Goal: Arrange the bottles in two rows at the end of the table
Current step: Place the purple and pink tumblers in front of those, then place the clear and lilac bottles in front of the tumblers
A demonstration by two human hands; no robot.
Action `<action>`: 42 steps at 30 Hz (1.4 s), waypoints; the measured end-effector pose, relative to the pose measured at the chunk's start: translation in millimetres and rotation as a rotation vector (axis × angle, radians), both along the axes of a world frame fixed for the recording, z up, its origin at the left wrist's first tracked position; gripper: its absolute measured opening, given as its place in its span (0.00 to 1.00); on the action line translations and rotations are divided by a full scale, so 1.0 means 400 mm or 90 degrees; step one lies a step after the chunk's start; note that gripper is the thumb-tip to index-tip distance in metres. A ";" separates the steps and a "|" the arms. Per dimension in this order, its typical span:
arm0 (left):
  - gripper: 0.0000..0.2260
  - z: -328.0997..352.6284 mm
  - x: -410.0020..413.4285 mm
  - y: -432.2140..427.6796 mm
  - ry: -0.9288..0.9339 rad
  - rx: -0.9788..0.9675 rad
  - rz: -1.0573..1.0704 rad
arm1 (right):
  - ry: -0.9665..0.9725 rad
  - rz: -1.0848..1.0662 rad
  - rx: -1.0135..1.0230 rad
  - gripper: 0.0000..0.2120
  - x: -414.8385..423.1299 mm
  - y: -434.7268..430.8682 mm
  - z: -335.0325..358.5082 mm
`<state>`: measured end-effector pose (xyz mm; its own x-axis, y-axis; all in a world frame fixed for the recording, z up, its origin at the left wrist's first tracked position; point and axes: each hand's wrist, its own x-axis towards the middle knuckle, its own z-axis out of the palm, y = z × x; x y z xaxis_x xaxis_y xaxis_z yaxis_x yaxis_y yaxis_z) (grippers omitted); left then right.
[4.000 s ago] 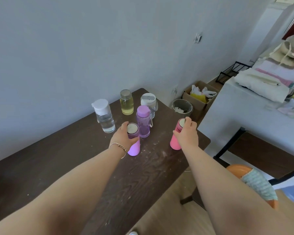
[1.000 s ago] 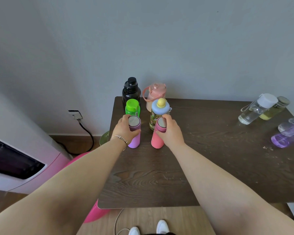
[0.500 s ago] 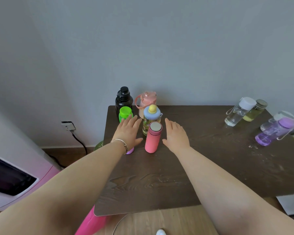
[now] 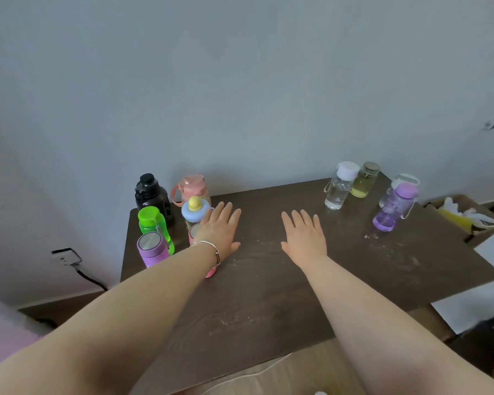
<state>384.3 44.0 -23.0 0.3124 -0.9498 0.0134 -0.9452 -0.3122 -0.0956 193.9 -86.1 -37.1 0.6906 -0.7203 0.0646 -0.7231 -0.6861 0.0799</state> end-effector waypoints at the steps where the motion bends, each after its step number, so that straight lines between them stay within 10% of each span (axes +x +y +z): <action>1: 0.38 0.000 -0.015 -0.033 0.015 0.003 0.006 | -0.004 -0.012 0.003 0.37 -0.027 -0.026 0.002; 12: 0.38 -0.043 -0.392 -0.522 0.045 0.046 0.050 | -0.010 -0.072 0.042 0.39 -0.455 -0.506 -0.029; 31: 0.37 -0.014 -0.506 -0.990 0.101 -0.020 0.076 | -0.027 -0.073 0.020 0.34 -0.601 -0.935 -0.049; 42: 0.42 -0.077 -0.440 -1.223 0.398 -0.075 0.255 | -0.291 -0.183 0.262 0.43 -0.606 -1.011 -0.132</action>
<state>208.2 -445.1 -53.7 0.6170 -0.7648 -0.1854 -0.6243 -0.6192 0.4764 -48.6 -490.4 -90.0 0.4364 -0.8997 -0.0138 -0.7803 -0.3708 -0.5035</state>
